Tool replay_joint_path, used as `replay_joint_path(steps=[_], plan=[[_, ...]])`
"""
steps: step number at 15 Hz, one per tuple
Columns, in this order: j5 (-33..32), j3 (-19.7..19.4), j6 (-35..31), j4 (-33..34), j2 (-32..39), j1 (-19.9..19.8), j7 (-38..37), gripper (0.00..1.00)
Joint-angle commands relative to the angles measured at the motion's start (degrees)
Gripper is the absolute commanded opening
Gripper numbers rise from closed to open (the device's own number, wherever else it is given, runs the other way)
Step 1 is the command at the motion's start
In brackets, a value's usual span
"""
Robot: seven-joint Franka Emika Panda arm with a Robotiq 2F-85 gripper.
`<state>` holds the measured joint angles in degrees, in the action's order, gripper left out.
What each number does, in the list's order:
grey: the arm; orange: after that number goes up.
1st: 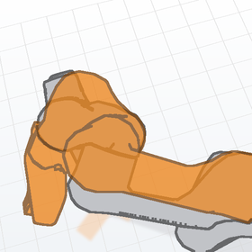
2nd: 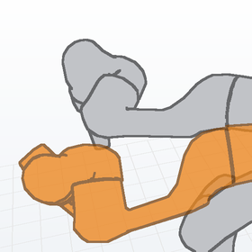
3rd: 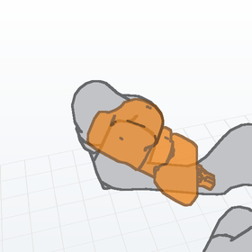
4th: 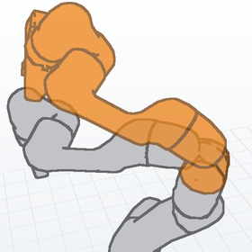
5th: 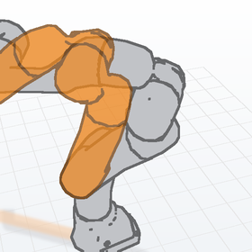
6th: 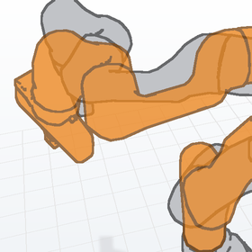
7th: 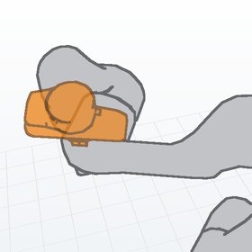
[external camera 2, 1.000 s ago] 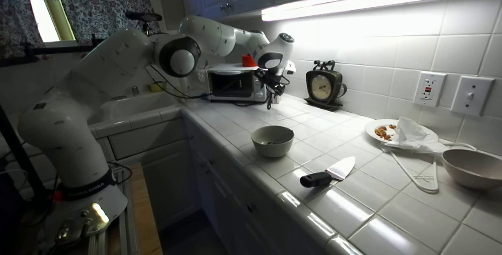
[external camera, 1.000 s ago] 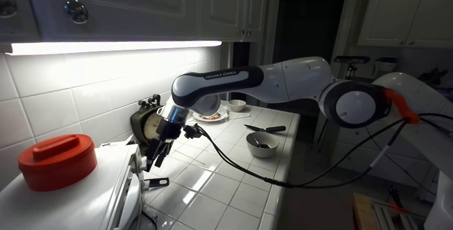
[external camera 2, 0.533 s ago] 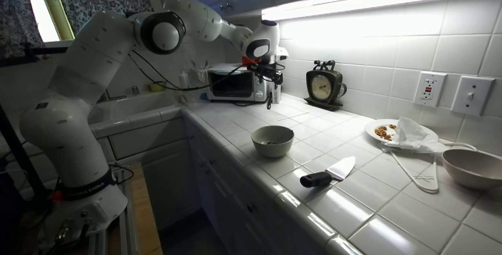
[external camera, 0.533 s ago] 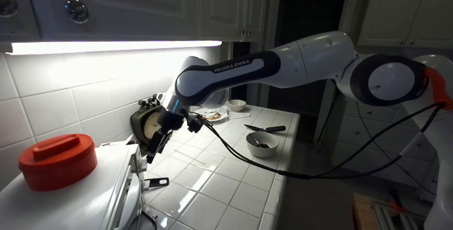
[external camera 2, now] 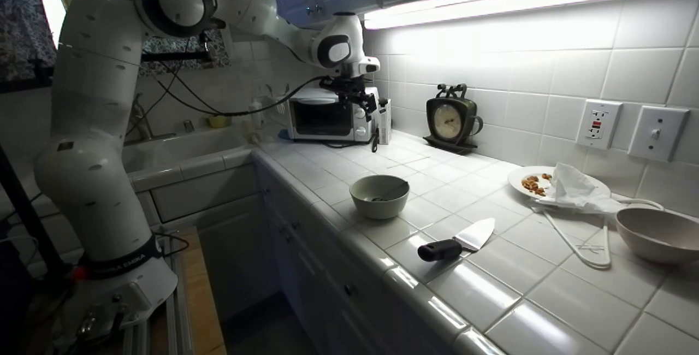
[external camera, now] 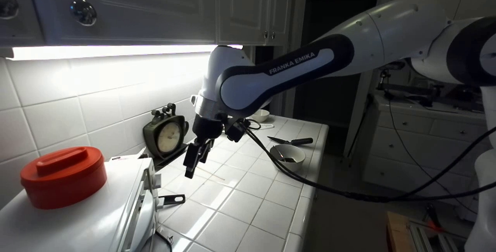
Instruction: Turn the bottom knob on the mini oven
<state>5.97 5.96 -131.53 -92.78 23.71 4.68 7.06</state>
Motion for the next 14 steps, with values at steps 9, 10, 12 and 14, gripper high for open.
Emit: replay_joint_path(steps=[9, 10, 12, 14], plan=[[-13.1, -2.7, -8.1, -25.1, -15.6, 8.2, -33.3, 1.0], [-13.4, -2.9, -8.9, -26.6, -16.5, 8.6, -34.8, 1.0], [-13.4, -3.0, -9.4, -27.8, -17.3, 8.6, -35.4, 1.0], [-13.4, -3.3, -9.4, -27.9, -17.4, 8.6, -35.4, 1.0]])
